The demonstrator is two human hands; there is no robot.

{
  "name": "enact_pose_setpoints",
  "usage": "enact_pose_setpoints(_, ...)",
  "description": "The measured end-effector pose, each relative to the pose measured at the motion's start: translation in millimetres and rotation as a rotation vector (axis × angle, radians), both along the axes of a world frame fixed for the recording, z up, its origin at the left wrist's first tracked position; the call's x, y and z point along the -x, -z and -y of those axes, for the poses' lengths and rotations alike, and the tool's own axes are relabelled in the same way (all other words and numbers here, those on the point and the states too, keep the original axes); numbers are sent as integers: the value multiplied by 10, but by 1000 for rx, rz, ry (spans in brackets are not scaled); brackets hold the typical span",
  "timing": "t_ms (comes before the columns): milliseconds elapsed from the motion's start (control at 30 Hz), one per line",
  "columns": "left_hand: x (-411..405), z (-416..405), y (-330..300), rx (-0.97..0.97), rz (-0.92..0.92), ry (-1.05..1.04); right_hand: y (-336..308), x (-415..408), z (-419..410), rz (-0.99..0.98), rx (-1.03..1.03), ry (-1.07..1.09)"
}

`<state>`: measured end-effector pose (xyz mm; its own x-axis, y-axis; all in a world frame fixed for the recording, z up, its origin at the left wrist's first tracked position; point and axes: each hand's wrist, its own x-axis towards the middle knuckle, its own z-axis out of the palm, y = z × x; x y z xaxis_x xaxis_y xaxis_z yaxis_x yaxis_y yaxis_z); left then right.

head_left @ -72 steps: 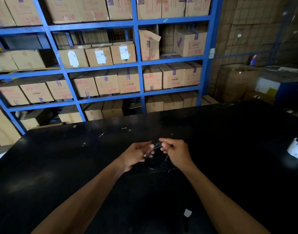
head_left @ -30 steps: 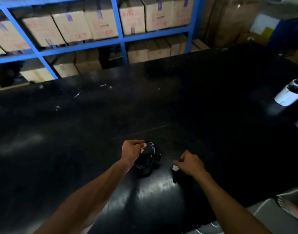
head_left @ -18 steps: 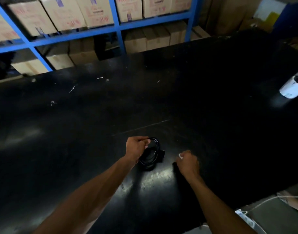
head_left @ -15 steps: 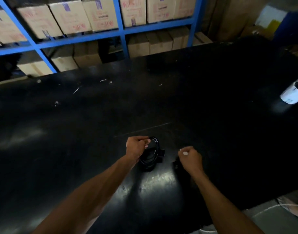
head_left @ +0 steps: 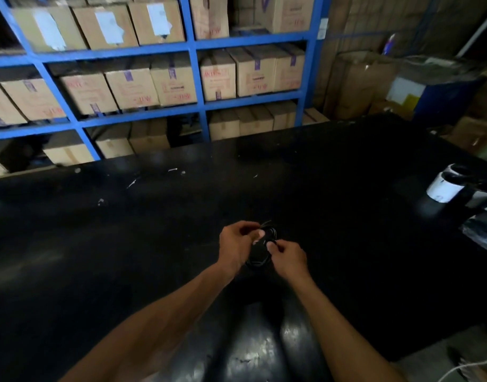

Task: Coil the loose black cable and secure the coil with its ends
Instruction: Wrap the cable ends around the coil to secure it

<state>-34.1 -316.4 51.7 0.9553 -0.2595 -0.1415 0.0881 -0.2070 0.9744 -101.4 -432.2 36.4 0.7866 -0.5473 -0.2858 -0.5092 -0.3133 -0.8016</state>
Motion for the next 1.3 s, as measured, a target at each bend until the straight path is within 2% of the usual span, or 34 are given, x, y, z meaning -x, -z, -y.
enact_pose_setpoints(100,125,57,-107,5,75,63,-87,22,-31,87,-190,209)
enact_pose_setpoints(233,213,93,-181,74,59,122,-125,3,-13,231,-473,386)
enact_pose_setpoints(400,192,99,-196,98,40,147,-254,-40,72,371,-971,401)
enact_pose_setpoints(467,185,101,-205,100,33,159,-277,-51,100,342,-1058,407)
enact_pose_setpoints(633,116,115,-298,100,-48,156,-237,-138,168,293,-1080,374)
enact_pose_setpoints(867,-36,83,-360,137,-173,187,-240,-190,181,253,-1054,325)
enact_pose_setpoints(967,-87,52,-301,141,-220,111,-277,-200,196,217,-958,259)
enact_pose_setpoints(1100,-121,15,-232,141,-233,68,-335,-170,250,280,-669,189)
enact_pose_setpoints(1300,-127,17,-200,166,-279,105,-399,-108,322,277,98,-168)
